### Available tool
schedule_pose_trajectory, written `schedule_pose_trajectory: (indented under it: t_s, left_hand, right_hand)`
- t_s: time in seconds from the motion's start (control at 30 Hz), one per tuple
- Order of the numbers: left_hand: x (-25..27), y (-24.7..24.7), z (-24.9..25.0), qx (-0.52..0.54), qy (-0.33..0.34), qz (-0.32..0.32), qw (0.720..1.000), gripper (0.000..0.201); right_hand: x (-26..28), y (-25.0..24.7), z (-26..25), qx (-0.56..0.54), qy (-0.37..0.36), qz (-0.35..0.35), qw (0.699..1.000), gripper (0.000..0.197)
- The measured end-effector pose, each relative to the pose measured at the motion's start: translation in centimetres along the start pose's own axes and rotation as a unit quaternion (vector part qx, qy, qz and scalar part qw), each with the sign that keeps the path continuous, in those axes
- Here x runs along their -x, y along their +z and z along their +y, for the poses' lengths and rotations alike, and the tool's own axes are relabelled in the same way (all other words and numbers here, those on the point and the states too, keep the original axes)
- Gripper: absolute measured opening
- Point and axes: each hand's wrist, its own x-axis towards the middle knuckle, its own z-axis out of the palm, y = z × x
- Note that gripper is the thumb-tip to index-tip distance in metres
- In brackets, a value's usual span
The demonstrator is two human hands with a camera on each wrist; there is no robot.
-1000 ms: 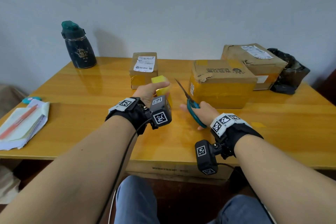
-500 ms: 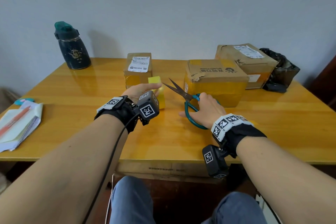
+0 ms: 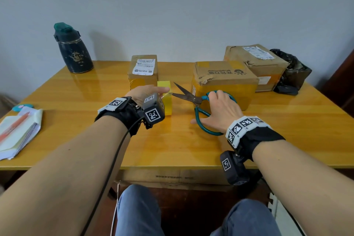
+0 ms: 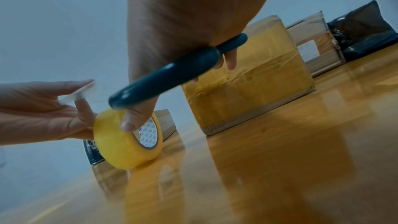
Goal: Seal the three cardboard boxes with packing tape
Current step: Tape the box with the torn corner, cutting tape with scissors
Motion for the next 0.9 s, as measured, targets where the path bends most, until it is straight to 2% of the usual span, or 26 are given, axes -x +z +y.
schedule_pose_trajectory:
  t_s: [0.03, 0.13, 0.2, 0.3, 0.4, 0.57, 0.67, 0.77, 0.9]
  left_hand:
    - [-0.1, 0.1, 0.1, -0.015, 0.012, 0.006, 1.0, 0.068]
    - [-0.3, 0.2, 0.2, -0.068, 0.033, 0.011, 0.997, 0.1]
    - [-0.3, 0.2, 0.1, -0.068, 0.036, 0.002, 0.997, 0.11]
    - [-0.7, 0.3, -0.4, -0.08, 0.043, -0.004, 0.996, 0.108]
    - [-1.2, 0.2, -0.7, -0.053, 0.037, -0.028, 0.998, 0.122]
    - [-1.5, 0.3, -0.5, -0.021, 0.038, -0.071, 0.997, 0.113]
    - [-1.9, 0.0, -0.7, 0.005, 0.037, -0.099, 0.994, 0.098]
    - [-2.6, -0.5, -1.1, -0.009, 0.031, -0.109, 0.994, 0.124]
    - [-3.7, -0.9, -1.6, -0.04, 0.038, -0.119, 0.991, 0.131]
  right_hand:
    - [-0.1, -0.2, -0.1, 0.012, -0.007, 0.0, 1.0, 0.091]
    - [-0.4, -0.7, -0.3, 0.029, -0.02, 0.005, 0.999, 0.092]
    - [-0.7, -1.1, -0.5, 0.032, -0.022, 0.011, 0.999, 0.092]
    - [-1.1, -1.8, -0.8, 0.037, -0.025, 0.013, 0.999, 0.091]
    - [-1.6, -2.3, -1.2, 0.048, -0.04, 0.014, 0.998, 0.091]
    - [-2.3, -2.3, -1.7, 0.058, -0.048, 0.015, 0.997, 0.091]
    - [-2.6, -2.5, -1.6, 0.065, -0.041, 0.012, 0.997, 0.089]
    - [-2.8, -2.3, -1.6, 0.067, -0.028, -0.001, 0.997, 0.09]
    - [-2.9, -1.8, -1.7, 0.062, -0.011, -0.021, 0.998, 0.091]
